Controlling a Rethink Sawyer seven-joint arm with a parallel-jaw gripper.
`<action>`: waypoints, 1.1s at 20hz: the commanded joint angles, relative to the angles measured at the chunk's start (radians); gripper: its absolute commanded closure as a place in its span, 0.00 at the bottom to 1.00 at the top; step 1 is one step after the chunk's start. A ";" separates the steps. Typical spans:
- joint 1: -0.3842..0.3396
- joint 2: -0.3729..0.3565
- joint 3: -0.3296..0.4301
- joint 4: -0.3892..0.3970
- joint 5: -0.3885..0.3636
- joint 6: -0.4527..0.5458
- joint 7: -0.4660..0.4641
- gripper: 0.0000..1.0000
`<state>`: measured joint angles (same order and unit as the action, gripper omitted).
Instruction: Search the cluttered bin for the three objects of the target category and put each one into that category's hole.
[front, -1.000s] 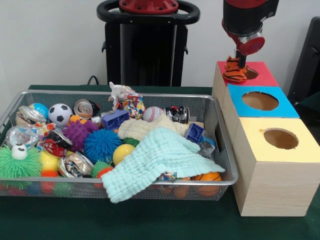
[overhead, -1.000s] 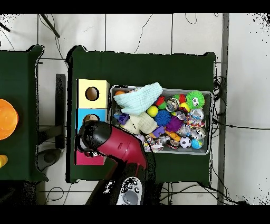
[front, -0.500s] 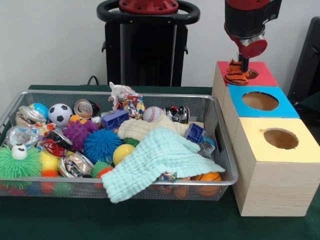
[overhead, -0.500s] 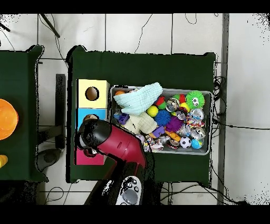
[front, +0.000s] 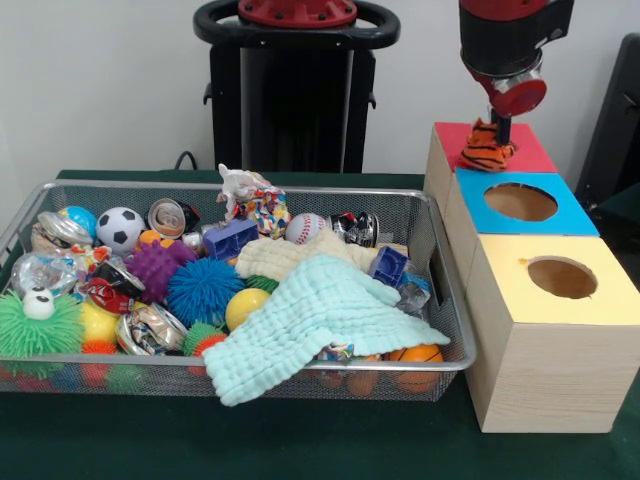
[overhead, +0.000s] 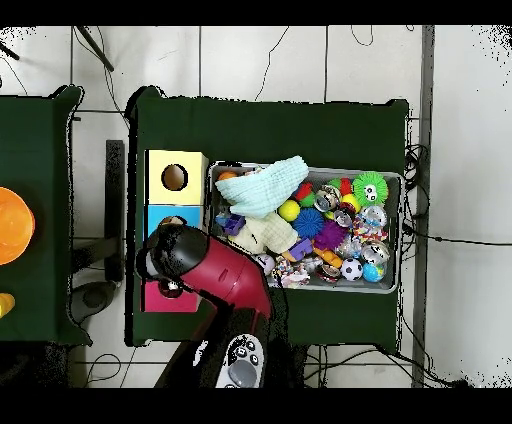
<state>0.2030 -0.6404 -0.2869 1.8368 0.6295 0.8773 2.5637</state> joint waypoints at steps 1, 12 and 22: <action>0.012 -0.010 0.106 0.055 0.083 0.013 0.235 1.00; 0.027 -0.075 0.098 0.109 0.074 0.118 0.214 1.00; 0.016 -0.137 0.075 0.218 0.028 0.146 0.119 1.00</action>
<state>0.2324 -0.7555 -0.2754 1.9375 0.6627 0.9639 2.5637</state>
